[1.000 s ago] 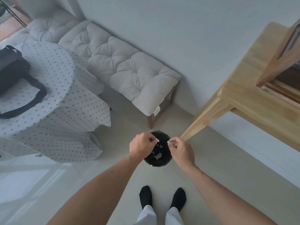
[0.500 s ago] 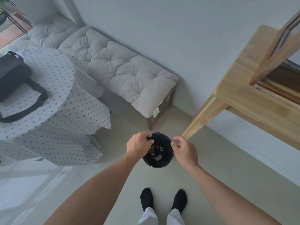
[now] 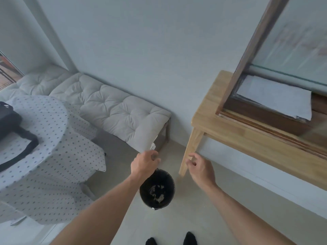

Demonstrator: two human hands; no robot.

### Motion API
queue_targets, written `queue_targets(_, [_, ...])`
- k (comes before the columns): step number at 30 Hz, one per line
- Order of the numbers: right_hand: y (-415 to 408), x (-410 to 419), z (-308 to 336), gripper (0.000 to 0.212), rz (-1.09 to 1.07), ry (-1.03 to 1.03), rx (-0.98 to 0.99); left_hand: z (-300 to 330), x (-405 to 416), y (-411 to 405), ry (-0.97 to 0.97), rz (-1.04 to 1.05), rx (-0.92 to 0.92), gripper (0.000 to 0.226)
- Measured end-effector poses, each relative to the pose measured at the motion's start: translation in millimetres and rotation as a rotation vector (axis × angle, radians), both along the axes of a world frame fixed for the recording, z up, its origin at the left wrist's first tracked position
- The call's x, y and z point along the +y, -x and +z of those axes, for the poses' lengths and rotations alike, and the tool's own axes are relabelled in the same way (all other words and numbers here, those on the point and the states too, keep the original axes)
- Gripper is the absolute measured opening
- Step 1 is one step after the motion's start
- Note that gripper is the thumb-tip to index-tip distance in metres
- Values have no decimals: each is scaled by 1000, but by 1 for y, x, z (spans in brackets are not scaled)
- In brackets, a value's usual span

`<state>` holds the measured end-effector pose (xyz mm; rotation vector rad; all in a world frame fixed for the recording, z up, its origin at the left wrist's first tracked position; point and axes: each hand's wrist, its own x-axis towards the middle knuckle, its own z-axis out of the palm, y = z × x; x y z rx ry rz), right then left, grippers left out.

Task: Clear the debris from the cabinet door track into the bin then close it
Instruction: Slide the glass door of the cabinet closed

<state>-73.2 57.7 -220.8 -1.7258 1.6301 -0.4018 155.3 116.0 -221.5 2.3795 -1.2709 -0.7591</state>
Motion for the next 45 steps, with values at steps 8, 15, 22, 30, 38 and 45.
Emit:
queue_targets(8, [49, -29, 82, 27, -103, 165, -104, 75, -53, 26, 231, -78, 51, 29])
queue_targets(15, [97, -47, 125, 30, -201, 281, -130, 127, -96, 67, 350, -183, 63, 34])
queue_targets(22, [147, -52, 133, 21, -311, 351, -130, 146, -121, 121, 359, -294, 109, 35])
queue_targets(30, [198, -48, 135, 19, -396, 370, -83, 151, -134, 161, 399, -348, 87, 37])
queue_targets(38, [222, -40, 147, 19, -496, 437, -79, 155, -132, 164, 472, -325, 57, 49])
queue_targets(45, [244, -39, 156, 26, -478, 598, 5, 167, -136, 157, 549, -383, -31, 92])
